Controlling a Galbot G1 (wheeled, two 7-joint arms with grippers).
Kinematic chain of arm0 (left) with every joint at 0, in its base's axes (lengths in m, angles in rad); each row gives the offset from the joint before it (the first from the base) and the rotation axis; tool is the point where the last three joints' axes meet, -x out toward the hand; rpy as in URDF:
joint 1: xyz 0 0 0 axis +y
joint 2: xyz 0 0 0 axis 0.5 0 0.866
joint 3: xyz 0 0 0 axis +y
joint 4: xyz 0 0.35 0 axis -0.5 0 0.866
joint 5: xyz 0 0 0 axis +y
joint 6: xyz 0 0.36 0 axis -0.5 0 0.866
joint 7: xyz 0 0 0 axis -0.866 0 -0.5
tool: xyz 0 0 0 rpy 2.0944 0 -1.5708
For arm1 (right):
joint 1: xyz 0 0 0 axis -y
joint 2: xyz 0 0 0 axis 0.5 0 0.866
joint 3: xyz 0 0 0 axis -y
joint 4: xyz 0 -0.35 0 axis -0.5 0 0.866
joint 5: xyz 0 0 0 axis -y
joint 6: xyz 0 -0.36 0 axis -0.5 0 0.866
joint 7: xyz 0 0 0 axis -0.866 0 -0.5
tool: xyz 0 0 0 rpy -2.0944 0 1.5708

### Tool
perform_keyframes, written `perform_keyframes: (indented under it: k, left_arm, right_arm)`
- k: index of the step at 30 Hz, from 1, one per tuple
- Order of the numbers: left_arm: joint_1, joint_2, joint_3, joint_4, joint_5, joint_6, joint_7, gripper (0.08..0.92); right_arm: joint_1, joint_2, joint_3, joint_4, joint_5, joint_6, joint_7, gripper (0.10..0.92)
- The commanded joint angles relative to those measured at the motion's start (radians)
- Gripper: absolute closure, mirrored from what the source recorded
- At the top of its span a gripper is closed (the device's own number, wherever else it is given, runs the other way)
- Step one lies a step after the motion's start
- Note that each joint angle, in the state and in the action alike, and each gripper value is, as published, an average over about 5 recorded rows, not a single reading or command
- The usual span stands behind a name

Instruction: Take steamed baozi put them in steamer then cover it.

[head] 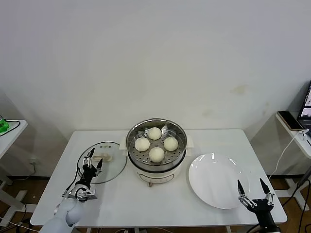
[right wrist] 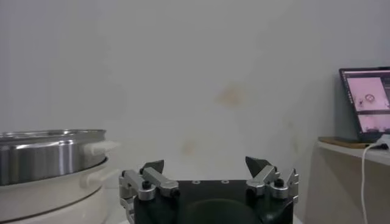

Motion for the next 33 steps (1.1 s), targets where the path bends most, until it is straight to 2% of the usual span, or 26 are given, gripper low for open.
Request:
perform_keyframes:
  k: [1, 24, 28, 33]
  left_arm:
    - [-0.045, 0.0, 0.02, 0.047, 0.011, 0.001, -0.001, 0.177]
    - [-0.155, -0.027, 0.055, 0.16, 0.06, 0.0, -0.002, 0.189]
    - [-0.158, -0.033, 0.057, 0.169, 0.078, 0.001, 0.0, 0.276]
    - [-0.153, -0.041, 0.056, 0.181, 0.098, 0.0, -0.003, 0.424]
  right_arm:
    - [-0.006, 0.004, 0.001, 0.006, 0.004, 0.003, -0.003, 0.202]
    - [0.004, 0.007, 0.002, 0.001, 0.022, 0.006, -0.015, 0.203]
    - [0.009, 0.005, 0.003, -0.002, 0.026, 0.005, -0.015, 0.202]
    - [0.012, 0.005, 0.002, 0.001, 0.029, 0.002, -0.015, 0.203]
